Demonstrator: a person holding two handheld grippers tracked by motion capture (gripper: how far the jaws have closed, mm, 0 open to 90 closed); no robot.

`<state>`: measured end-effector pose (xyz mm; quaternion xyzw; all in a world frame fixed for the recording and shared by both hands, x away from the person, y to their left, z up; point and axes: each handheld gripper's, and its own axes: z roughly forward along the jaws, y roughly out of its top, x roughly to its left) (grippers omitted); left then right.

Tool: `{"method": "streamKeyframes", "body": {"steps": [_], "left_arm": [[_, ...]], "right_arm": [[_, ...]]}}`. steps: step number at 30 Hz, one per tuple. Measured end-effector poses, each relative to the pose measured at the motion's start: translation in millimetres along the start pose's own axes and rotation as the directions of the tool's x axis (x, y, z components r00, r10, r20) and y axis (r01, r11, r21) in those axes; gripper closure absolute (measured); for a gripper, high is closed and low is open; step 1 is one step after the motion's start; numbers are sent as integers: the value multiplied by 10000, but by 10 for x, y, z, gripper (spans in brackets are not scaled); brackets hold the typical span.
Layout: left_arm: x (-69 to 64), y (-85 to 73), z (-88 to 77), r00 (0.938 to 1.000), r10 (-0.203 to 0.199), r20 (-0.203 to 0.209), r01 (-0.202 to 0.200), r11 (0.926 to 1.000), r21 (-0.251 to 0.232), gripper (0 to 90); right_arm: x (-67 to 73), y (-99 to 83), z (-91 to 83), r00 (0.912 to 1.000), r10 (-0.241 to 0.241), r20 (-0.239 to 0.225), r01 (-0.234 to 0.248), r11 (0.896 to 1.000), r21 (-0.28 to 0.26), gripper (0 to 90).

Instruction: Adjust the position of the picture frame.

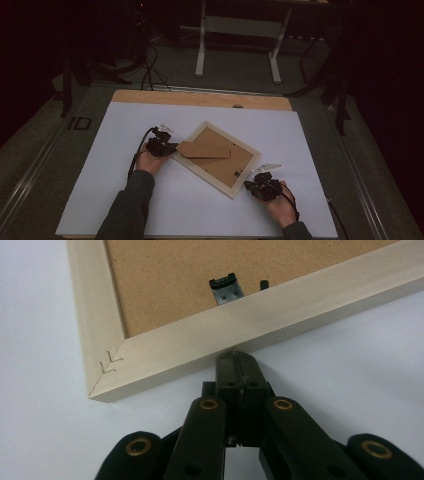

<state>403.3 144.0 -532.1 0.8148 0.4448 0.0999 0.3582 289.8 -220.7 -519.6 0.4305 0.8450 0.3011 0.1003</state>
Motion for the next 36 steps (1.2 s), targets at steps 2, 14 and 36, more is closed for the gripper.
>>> {"method": "streamKeyframes", "body": {"steps": [2, 14, 36], "left_arm": [[0, -2, -8, 10000, 15, -18, -15, 10000, 46, 900], [29, -61, -54, 9997, -253, 25, 253, 9997, -39, 900], [31, -209, -166, 9940, -1092, -37, 1091, 9938, -234, 900]], "right_arm": [[-8, 5, 4, 10000, 81, -28, -81, 10000, -18, 900], [-28, 68, 34, 9995, 304, -60, -304, 9995, -7, 900], [-101, 175, 116, 9969, 782, 34, -782, 9969, -95, 900]]}}
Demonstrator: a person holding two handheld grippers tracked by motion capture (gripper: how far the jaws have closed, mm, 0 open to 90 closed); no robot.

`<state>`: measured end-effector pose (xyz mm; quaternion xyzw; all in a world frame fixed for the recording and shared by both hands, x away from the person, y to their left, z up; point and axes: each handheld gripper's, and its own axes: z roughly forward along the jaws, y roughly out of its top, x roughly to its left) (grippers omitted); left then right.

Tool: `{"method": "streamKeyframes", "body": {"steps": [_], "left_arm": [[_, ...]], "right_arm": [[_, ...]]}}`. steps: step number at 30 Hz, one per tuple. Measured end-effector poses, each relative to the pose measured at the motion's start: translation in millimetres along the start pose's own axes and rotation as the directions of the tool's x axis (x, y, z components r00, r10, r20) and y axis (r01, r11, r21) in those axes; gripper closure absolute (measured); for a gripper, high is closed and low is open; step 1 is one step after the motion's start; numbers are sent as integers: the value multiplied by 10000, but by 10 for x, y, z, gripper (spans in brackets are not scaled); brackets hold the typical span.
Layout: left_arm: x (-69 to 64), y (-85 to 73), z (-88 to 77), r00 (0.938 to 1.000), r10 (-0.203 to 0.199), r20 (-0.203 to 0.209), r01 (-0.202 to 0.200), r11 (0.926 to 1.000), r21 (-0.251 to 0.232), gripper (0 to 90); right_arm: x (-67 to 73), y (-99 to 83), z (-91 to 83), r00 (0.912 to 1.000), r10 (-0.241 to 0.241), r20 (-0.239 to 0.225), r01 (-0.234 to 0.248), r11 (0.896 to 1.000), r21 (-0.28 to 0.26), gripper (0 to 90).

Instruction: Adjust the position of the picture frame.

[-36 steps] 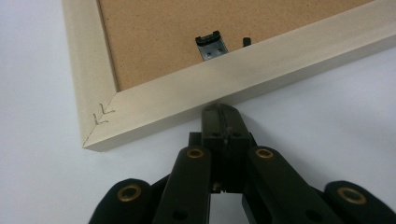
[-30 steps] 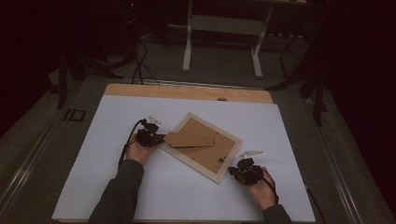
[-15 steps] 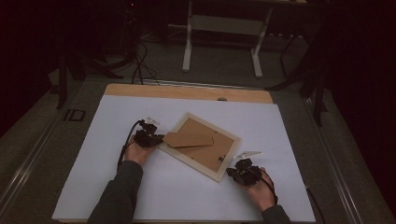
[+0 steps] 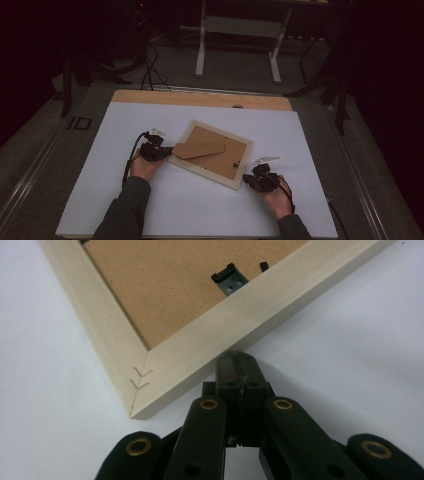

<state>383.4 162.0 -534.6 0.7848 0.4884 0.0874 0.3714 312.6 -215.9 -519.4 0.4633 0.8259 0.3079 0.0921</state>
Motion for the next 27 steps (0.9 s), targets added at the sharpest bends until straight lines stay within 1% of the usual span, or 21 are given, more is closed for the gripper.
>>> {"method": "streamKeyframes", "body": {"steps": [1, 3, 7, 13, 19, 23, 25, 27], "left_arm": [[0, -18, -15, 9999, -127, -30, 127, 9999, -25, 900], [6, -39, -31, 9997, -250, -11, 250, 9997, -56, 900], [15, -69, -60, 9992, -397, 10, 397, 9992, -74, 900], [5, -103, -101, 9991, -409, -108, 409, 9992, -33, 900], [-14, -157, -151, 9983, -549, -210, 549, 9985, -30, 900], [-26, -206, -187, 9976, -669, -199, 668, 9977, -78, 900], [-29, -227, -201, 9970, -752, -181, 750, 9971, -102, 900], [-28, -252, -217, 9953, -962, -87, 961, 9953, -143, 900]], "right_arm": [[-8, 10, 10, 10000, 33, 27, -33, 10000, -40, 900], [-27, 40, 31, 9999, 141, 43, -141, 9999, -63, 900], [-57, 78, 60, 9997, 244, 12, -244, 9996, -108, 900], [-87, 137, 101, 9994, 329, 95, -327, 9994, -146, 900], [-102, 185, 138, 9995, 170, 258, -165, 9996, -208, 900], [-116, 210, 164, 9994, 211, 258, -204, 9993, -302, 900], [-122, 218, 172, 9995, 167, 273, -158, 9993, -325, 900], [-126, 228, 183, 9995, 184, 273, -174, 9992, -367, 900]]}}
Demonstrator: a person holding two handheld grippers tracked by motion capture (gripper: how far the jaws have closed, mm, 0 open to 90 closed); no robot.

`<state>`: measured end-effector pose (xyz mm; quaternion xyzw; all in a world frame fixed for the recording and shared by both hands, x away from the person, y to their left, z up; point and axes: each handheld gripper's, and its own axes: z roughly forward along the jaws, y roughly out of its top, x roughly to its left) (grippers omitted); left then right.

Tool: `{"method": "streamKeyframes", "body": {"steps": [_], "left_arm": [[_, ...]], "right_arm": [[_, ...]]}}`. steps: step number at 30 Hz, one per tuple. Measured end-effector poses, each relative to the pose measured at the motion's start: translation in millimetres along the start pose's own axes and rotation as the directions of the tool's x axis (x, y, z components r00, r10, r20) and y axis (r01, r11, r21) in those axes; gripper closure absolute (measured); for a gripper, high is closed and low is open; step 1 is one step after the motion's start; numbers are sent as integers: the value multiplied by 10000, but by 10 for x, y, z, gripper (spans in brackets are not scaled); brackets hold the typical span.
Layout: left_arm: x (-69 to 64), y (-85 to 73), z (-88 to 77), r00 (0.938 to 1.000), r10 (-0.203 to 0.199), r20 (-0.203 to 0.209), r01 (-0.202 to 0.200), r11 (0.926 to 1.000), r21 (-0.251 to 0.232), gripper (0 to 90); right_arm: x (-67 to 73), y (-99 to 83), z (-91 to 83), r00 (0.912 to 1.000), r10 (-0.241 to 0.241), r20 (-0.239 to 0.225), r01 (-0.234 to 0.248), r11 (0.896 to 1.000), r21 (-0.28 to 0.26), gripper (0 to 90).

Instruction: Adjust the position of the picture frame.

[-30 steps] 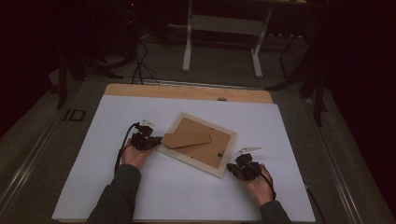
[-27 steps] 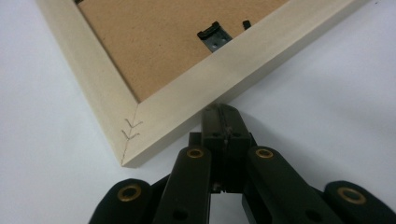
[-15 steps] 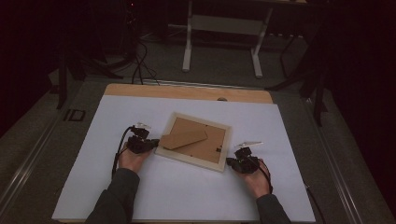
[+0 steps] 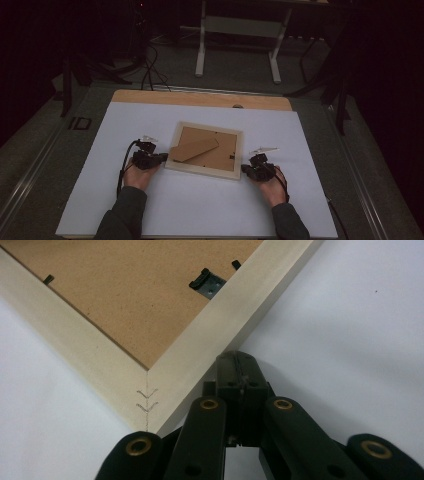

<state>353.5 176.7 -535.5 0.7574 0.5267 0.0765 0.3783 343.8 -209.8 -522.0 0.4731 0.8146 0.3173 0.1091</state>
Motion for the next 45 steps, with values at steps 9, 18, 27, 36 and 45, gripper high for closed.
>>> {"method": "streamKeyframes", "body": {"steps": [9, 18, 27, 36, 45], "left_arm": [[-45, -78, -56, 9996, 172, -222, -174, 9998, -69, 900], [-107, -122, -100, 9977, 439, -509, -436, 9990, 69, 900], [-140, -169, -122, 9978, 392, -534, -392, 9992, 13, 900], [-182, -203, -138, 9975, 576, -415, -574, 9983, 50, 900], [-180, -209, -132, 9971, 609, -446, -611, 9981, -30, 900]], "right_arm": [[-43, 48, 55, 10000, -7, -90, 5, 9999, -161, 900], [-7, 101, 91, 9981, -455, 419, 462, 9988, -139, 900], [-76, 96, 111, 9998, -185, 11, 186, 9992, -366, 900], [-151, 42, 107, 9987, 334, -394, -363, 9965, -750, 900], [-117, 24, 89, 9994, 250, -257, -269, 9969, -735, 900]]}}
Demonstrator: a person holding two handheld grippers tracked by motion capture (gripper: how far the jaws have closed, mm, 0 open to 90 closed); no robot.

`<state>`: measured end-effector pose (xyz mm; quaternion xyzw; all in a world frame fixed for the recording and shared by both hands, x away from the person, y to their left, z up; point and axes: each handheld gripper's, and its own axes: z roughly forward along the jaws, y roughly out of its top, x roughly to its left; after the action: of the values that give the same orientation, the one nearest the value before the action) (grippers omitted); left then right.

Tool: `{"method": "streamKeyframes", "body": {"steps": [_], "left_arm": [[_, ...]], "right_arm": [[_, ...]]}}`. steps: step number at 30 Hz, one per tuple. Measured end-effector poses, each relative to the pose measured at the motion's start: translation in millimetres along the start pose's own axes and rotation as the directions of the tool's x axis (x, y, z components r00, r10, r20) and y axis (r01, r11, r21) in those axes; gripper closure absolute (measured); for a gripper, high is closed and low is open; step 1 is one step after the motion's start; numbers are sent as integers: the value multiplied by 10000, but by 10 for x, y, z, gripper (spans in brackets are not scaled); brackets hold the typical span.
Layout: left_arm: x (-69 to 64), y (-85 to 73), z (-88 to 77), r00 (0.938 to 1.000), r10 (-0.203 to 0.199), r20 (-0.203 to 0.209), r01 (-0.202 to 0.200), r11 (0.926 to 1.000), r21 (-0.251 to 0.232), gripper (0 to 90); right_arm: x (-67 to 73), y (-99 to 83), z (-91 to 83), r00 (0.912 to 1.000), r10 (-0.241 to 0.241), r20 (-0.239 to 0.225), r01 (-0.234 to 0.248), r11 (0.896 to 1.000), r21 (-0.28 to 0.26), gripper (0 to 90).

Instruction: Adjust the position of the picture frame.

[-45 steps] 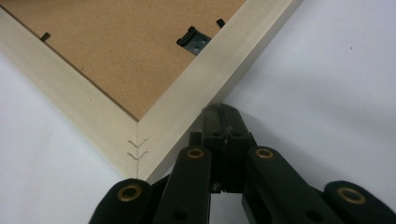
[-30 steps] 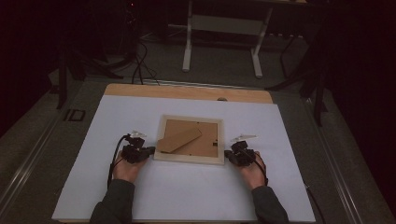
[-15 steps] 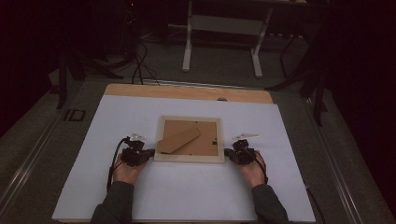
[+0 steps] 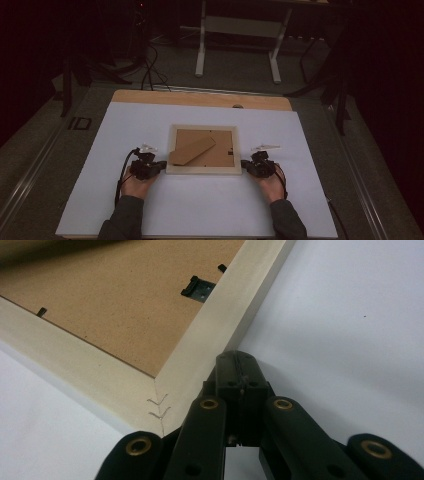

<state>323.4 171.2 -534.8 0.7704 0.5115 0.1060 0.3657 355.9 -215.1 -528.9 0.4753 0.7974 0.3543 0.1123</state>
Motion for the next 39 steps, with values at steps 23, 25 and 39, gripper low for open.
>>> {"method": "streamKeyframes", "body": {"steps": [23, 25, 39], "left_arm": [[39, 2, -27, 9997, -21, -232, 16, 9998, -210, 838], [47, 5, -33, 9996, -64, -268, 58, 9997, -253, 833], [102, 47, -168, 9989, -295, -354, 264, 9960, -855, 782]], "right_arm": [[-89, -6, -148, 9995, -82, 309, 105, 9971, -748, 861], [-107, -6, -168, 9995, -55, 307, 81, 9965, -830, 853], [-133, 1, -222, 9997, -29, 260, 54, 9954, -959, 814]]}}
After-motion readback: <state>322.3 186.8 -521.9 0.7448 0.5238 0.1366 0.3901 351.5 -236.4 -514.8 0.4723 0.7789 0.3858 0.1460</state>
